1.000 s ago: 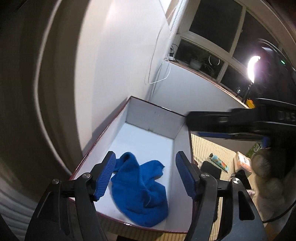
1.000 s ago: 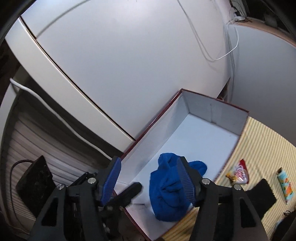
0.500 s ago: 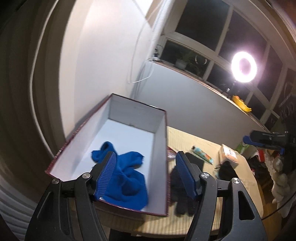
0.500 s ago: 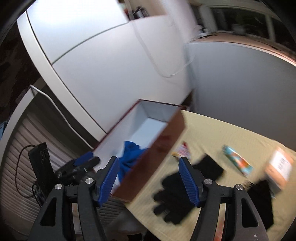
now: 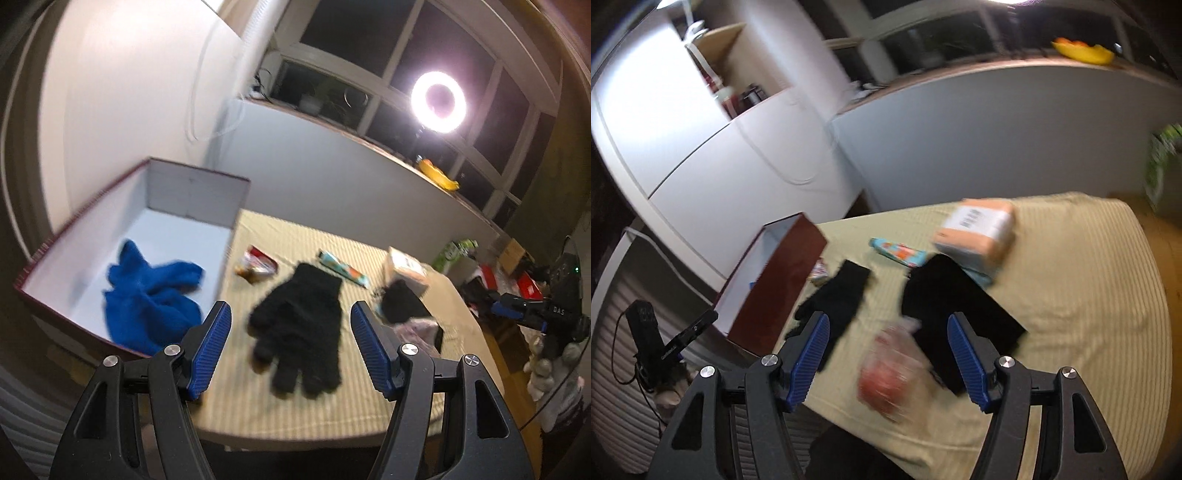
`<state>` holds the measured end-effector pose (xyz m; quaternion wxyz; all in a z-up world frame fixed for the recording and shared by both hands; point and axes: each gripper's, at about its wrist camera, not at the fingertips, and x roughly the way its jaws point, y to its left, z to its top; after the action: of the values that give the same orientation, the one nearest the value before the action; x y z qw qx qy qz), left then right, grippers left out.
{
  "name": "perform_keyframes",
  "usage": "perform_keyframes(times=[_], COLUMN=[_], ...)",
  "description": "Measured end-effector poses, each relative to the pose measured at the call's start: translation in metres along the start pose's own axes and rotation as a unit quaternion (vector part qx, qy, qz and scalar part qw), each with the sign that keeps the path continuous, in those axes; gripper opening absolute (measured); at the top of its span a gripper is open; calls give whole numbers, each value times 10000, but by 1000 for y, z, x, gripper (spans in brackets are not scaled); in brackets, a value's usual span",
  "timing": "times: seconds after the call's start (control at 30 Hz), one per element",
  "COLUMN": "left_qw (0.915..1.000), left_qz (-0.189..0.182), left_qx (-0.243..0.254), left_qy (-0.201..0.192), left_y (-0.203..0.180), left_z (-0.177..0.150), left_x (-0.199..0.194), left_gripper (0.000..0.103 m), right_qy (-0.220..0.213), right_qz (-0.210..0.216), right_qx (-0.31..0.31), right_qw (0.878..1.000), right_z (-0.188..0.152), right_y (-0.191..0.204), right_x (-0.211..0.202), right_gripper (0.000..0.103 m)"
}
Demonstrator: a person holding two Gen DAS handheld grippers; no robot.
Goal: Organize soft objects
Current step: 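Move the left gripper to the black glove and grasp its cuff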
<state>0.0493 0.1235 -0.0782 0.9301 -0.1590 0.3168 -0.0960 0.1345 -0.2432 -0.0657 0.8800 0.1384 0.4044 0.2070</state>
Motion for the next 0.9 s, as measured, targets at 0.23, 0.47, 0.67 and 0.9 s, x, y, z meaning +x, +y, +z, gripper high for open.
perform_keyframes(times=[0.23, 0.47, 0.67, 0.9], left_qw=[9996, 9991, 9976, 9956], left_qz=[-60, 113, 272, 277], left_qx=[81, 198, 373, 332], left_qy=[248, 366, 514, 826], left_y=[-19, -28, -29, -29], left_z=[-25, -29, -19, -30], left_x=[13, 24, 48, 72], left_gripper=[67, 67, 67, 67], right_qy=[-265, -313, -138, 256], right_qz=[-337, -397, -143, 326], right_qx=[102, 15, -116, -182], right_qw=[9990, 9987, 9997, 9990], right_z=[-20, -11, -8, 2], right_y=[-33, -45, -29, 3], right_x=[-16, -10, 9, 40], right_gripper=[63, 63, 63, 63])
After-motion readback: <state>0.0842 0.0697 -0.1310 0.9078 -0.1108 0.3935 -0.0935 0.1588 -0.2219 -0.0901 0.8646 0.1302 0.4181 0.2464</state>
